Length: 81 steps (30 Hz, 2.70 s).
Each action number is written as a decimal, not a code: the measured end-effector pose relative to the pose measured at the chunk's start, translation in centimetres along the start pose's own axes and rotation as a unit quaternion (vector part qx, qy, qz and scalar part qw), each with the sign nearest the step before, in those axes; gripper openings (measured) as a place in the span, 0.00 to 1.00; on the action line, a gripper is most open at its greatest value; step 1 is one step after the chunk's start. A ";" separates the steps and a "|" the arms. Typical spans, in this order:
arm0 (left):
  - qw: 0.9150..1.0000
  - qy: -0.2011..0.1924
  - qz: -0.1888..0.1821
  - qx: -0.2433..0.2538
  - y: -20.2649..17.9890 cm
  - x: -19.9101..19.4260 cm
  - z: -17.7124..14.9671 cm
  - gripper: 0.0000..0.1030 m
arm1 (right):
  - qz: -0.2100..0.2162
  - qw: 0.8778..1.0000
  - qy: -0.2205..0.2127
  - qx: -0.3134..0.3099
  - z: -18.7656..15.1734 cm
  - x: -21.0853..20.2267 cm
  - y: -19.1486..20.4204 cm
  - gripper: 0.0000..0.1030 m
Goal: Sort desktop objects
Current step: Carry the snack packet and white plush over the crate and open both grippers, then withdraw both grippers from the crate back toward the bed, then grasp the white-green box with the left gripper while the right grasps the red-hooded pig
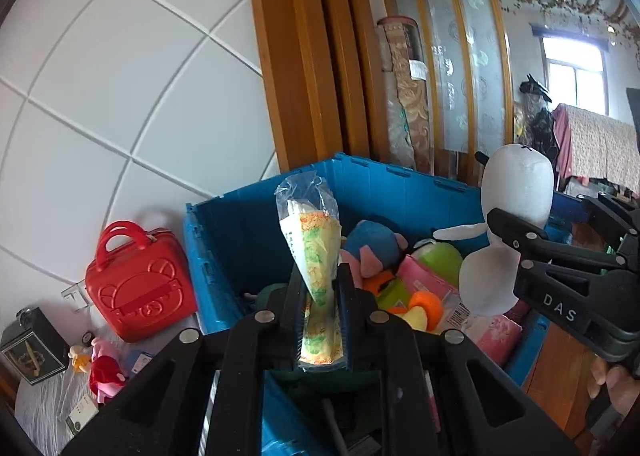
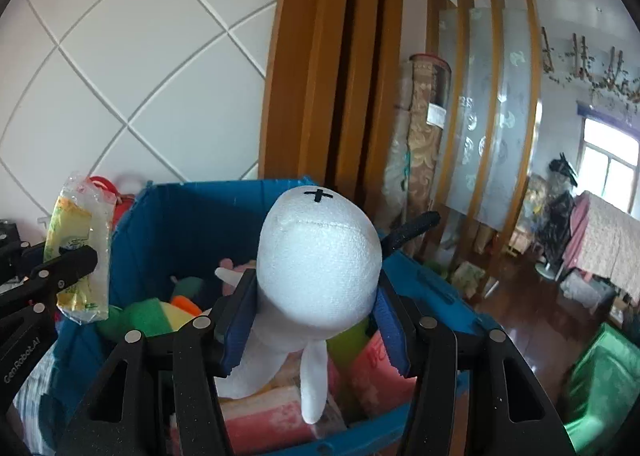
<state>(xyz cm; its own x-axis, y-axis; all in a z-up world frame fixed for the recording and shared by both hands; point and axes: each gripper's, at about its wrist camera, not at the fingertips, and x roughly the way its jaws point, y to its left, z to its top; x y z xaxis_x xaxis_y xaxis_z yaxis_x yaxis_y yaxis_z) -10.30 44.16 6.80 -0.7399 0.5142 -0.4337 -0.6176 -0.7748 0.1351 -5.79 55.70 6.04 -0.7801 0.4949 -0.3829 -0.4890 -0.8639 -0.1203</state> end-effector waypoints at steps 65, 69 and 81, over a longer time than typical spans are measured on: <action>0.913 0.268 0.219 -0.215 54.6 2.9 -35.7 0.95 | 0.263 0.924 0.219 -0.170 -6.9 14.6 50.1 1.00; 0.918 0.296 0.179 -0.193 55.1 6.9 -37.4 0.95 | 0.271 0.915 0.236 -0.184 -8.0 17.1 52.5 1.00; 0.893 0.322 0.181 -0.258 60.5 12.9 -40.5 0.93 | 0.305 0.883 0.283 -0.219 -8.7 22.1 62.1 1.00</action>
<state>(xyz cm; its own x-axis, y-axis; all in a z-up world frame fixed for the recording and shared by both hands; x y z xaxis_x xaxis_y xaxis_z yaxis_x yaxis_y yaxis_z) -46.45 -10.96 -26.68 -0.4571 0.0056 -0.8894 -0.0409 -0.9991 0.0148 -49.98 12.21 -17.90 -0.4655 -0.0937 -0.8801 0.2490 -0.9681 -0.0287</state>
